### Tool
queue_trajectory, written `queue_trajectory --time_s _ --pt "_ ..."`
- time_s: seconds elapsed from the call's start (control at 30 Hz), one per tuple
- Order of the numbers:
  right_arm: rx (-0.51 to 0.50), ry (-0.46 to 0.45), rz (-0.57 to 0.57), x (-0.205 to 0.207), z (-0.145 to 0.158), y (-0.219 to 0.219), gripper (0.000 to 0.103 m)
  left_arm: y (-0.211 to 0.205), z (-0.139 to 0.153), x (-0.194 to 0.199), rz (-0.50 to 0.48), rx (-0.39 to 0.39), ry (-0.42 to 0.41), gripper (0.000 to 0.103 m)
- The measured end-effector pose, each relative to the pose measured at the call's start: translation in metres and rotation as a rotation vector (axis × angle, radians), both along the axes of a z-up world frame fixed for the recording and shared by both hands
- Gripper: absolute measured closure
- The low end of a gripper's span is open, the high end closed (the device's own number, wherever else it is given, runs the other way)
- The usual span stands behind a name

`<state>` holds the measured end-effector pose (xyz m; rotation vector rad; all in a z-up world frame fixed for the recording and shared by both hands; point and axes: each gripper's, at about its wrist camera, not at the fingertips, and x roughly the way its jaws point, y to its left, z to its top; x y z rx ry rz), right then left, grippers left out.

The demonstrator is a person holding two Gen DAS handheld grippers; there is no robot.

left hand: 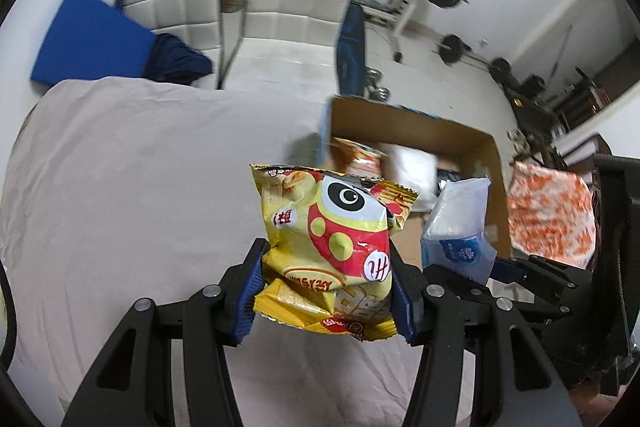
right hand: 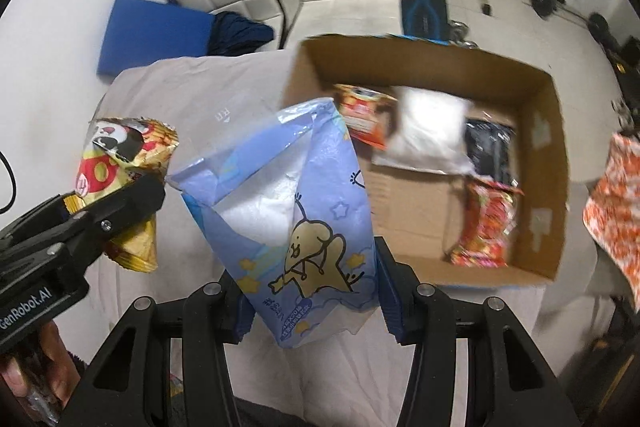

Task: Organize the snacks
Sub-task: 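Carry both packs into the box and open both tools to release them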

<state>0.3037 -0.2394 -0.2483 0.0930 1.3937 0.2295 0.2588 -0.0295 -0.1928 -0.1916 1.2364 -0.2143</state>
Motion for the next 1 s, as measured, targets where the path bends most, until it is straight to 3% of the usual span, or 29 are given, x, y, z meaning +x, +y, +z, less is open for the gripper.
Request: queue_trajectory --time_s 0.4,1.0 --pt "-0.016 0.041 -0.118 0.001 -0.032 -0.072 0.05 -0.075 -0.018 0.011 -0.093 0.026 0.049 0.051" --pt "-0.044 0.161 -0.193 0.042 -0.122 -0.075 0.05 -0.105 -0.122 0.064 -0.083 0.08 0.278 0.051"
